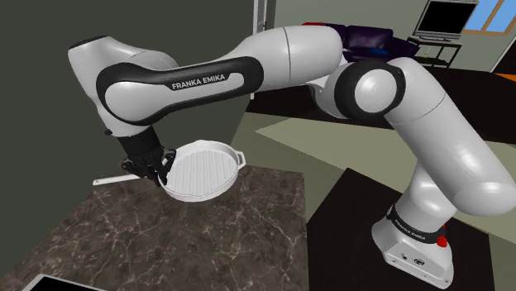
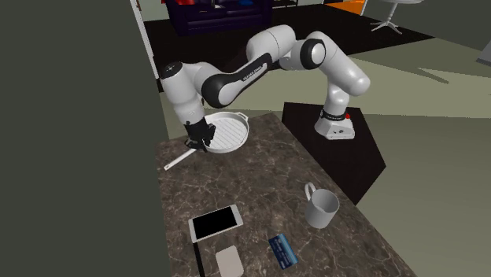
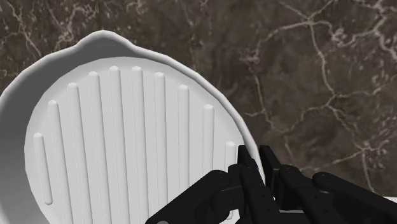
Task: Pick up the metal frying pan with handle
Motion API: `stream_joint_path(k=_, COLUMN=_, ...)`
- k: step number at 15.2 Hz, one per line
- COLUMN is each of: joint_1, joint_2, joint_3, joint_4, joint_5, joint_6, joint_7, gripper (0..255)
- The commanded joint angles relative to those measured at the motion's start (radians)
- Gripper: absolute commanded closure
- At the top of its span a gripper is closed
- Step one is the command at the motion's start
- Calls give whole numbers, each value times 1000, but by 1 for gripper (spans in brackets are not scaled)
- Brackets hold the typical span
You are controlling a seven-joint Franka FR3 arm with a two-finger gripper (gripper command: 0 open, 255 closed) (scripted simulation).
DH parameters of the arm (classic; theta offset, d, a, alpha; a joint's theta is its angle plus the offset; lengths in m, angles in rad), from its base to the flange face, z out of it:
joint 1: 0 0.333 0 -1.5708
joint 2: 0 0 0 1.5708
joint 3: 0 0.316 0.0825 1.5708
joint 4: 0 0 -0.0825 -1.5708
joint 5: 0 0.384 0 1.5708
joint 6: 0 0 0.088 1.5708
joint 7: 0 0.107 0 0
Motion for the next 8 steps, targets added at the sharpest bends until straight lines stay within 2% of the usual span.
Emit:
stream_joint_path(k=1, joint_1=5, joint_2=-2, joint_3=0, joint_4=26, joint_5=1, joint_6=-26, joint_7=-3, gripper=255)
stream_joint_path(k=8, joint_1=36, joint_2=13, joint_3=-4, joint_4=146, joint_5=1, joint_6=-122, joint_7=-17, gripper=255)
